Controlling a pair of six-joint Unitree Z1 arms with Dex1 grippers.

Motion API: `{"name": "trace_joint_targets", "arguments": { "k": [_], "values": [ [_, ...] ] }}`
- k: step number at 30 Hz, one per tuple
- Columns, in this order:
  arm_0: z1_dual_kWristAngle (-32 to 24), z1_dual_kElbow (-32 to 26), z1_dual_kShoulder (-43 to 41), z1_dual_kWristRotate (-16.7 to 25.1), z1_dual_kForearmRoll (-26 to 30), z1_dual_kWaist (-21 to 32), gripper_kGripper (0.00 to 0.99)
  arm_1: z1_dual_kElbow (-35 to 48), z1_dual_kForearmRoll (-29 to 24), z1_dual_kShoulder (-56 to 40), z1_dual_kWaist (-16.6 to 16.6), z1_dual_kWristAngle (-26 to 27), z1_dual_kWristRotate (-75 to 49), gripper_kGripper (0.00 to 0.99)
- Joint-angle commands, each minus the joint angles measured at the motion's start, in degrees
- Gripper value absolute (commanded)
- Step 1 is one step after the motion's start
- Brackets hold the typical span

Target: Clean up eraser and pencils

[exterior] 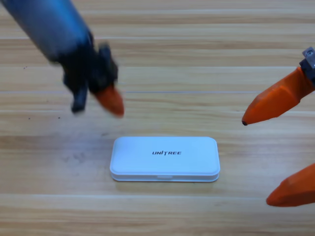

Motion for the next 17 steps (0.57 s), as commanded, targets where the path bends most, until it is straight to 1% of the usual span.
{"name": "trace_joint_targets", "arguments": {
  "k": [1,3,6,9,13,16,17],
  "values": [
    [1.4,-7.4,-4.2,-2.8,6.8,-9.5,0.000,1.5,-0.6,-0.3,0.9,0.3,0.6,0.990],
    [1.4,-8.6,-5.1,-2.8,8.1,-11.1,0.000,1.5,-0.6,-0.3,0.9,0.3,0.6,0.990],
    [0.7,-7.4,-6.6,-2.8,8.6,-12.5,0.000,1.5,-0.6,-0.3,0.9,0.3,0.6,0.990],
    [0.6,-7.0,-6.3,-2.7,9.3,-13.4,0.000,1.5,-0.6,-0.2,0.9,0.3,0.6,0.990],
    [-0.1,-6.2,-6.4,-3.0,9.9,-13.4,0.000,1.5,-0.6,0.0,0.9,0.3,0.6,0.990],
    [-1.4,-6.2,-6.7,-4.0,9.9,-13.5,0.000,1.5,-0.6,0.1,0.9,0.3,0.6,0.990],
    [-1.8,-6.1,-6.7,-4.0,9.9,-13.5,0.069,1.5,-0.6,0.2,0.9,0.3,0.6,0.990]
  ]
}}
